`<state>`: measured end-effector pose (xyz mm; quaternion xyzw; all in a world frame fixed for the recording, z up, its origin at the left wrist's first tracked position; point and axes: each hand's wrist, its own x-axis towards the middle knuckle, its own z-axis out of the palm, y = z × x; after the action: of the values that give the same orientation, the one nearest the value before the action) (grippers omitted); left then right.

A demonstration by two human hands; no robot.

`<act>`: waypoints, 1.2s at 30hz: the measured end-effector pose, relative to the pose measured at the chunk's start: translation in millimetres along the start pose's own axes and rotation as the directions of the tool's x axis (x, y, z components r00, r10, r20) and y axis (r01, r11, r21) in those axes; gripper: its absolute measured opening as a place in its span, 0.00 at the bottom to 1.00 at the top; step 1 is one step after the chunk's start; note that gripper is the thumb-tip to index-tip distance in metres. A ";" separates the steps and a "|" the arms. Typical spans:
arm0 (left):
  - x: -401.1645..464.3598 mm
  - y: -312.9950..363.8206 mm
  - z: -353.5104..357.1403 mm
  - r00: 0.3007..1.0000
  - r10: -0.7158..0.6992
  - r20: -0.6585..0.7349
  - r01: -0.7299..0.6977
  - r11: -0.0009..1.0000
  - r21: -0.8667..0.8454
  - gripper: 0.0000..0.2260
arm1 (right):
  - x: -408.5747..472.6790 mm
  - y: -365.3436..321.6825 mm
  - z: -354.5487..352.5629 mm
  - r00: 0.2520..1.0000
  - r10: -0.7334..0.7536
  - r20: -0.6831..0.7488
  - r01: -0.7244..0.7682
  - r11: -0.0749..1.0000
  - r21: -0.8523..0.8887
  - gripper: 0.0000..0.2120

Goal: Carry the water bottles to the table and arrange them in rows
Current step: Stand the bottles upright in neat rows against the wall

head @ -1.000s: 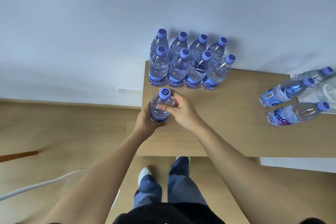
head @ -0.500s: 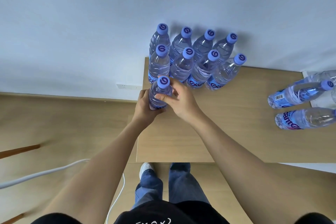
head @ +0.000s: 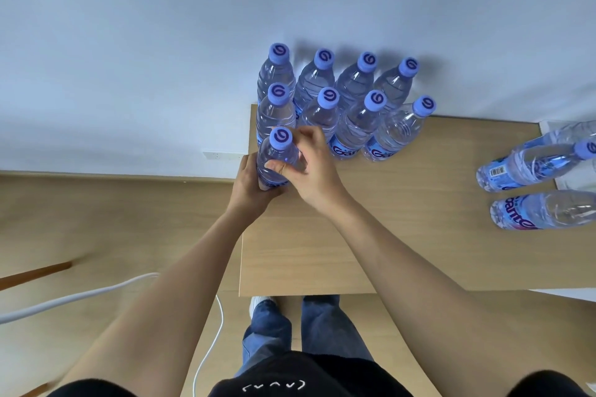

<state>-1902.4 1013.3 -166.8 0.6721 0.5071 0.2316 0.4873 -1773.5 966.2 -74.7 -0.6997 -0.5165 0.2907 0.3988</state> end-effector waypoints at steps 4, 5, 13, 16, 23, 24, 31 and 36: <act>-6.9 9.8 2.6 0.999 -0.038 -0.034 0.037 0.999 -0.035 0.38 | -1.7 -0.1 1.5 1.000 -0.003 -0.001 0.003 1.000 -0.008 0.28; -11.4 12.1 3.6 0.997 -0.055 -0.051 0.052 0.997 -0.053 0.40 | -2.6 -0.2 2.2 1.000 0.011 -0.011 -0.011 1.000 0.008 0.32; -75.4 11.3 -3.4 0.967 -0.186 -0.173 0.166 0.979 -0.122 0.29 | -38.0 11.2 0.2 0.988 0.117 -0.097 -0.111 0.991 0.073 0.37; -93.0 14.4 -7.5 0.973 -0.172 -0.154 0.154 0.980 -0.125 0.24 | -56.6 14.6 -4.3 0.982 0.148 -0.120 -0.137 0.986 0.098 0.35; -116.9 43.5 14.1 0.994 -0.095 0.053 0.101 0.987 -0.124 0.23 | -105.5 23.5 -49.3 0.938 0.220 -0.267 -0.184 0.971 0.154 0.29; -119.3 50.2 21.6 0.992 -0.080 0.095 0.091 0.989 -0.119 0.23 | -113.9 26.6 -60.6 0.926 0.235 -0.296 -0.194 0.968 0.161 0.28; -127.1 105.2 85.0 0.950 0.044 0.309 -0.045 0.999 -0.003 0.22 | -160.6 52.6 -157.2 0.786 0.344 -0.513 -0.255 0.937 0.238 0.28; -126.6 147.0 147.6 0.911 0.087 0.403 -0.109 0.994 0.032 0.21 | -179.7 75.7 -222.9 0.674 0.375 -0.636 -0.246 0.926 0.286 0.24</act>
<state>-1764.4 834.8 -74.5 0.7426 0.3683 0.0994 0.5505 -1607.2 726.0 -26.4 -0.7963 -0.1793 0.1223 0.5646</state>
